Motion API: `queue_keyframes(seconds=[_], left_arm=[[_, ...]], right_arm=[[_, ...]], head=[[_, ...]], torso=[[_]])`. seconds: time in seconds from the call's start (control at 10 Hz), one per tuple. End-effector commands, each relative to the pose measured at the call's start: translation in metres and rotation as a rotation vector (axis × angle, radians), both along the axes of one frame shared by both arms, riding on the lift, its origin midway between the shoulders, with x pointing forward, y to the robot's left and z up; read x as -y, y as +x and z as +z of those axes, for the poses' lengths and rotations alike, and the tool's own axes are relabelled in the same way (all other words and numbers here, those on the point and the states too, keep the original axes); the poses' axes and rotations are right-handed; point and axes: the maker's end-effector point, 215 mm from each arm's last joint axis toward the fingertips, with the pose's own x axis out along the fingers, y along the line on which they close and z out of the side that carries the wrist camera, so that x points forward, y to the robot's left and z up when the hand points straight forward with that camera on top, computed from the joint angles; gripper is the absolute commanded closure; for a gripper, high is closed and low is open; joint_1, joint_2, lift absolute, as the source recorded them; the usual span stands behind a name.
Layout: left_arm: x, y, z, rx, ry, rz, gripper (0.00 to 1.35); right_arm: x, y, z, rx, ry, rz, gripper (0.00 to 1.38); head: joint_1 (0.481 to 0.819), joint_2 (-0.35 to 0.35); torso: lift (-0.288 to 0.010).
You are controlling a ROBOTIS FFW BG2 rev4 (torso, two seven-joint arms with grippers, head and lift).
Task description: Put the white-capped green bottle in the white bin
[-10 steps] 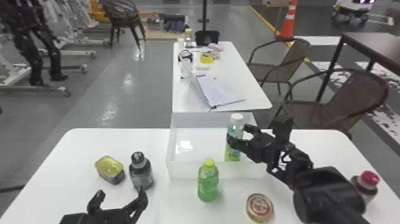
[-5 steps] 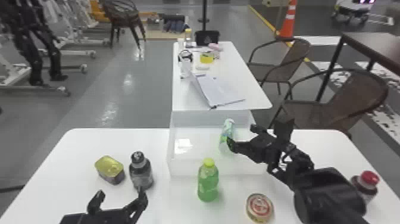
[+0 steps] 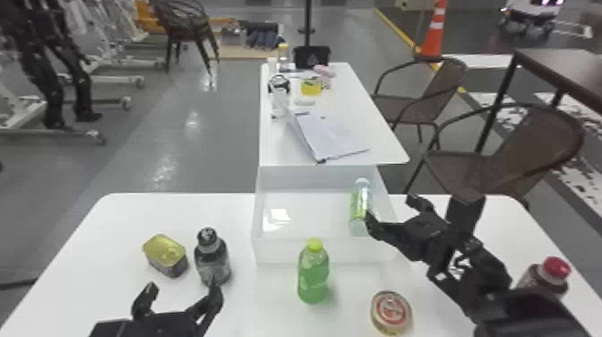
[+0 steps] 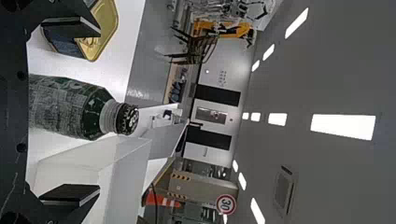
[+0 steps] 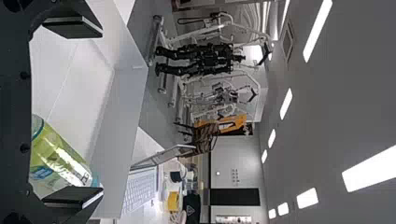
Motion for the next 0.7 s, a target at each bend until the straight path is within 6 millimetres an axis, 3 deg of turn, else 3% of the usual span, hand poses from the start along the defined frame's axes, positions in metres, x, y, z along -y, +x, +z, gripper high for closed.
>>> queue_keyframes(seconds=[0.0,0.1,0.3,0.6], left_arm=[[0.0,0.0,0.002,0.006,-0.002,0.001,0.13],[0.002,0.001,0.003,0.009,-0.001,-0.002,0.13],[0.002,0.001,0.005,0.012,0.0,-0.002,0.13],[0.004,0.002,0.008,0.022,0.001,-0.004,0.13]], right_arm=[[0.028,-0.033,0.008,0.024,0.002,-0.067,0.11],[0.04,-0.061,-0.009,-0.004,0.005,-0.109,0.11],[0.056,-0.097,-0.025,-0.043,0.051,-0.174,0.11],[0.06,-0.132,-0.031,-0.082,0.064,-0.186,0.11]], head=[[0.549,0.0],[0.549,0.0],[0.549,0.0],[0.549,0.0]], torso=[[-0.1],[-0.1],[-0.1],[-0.1]])
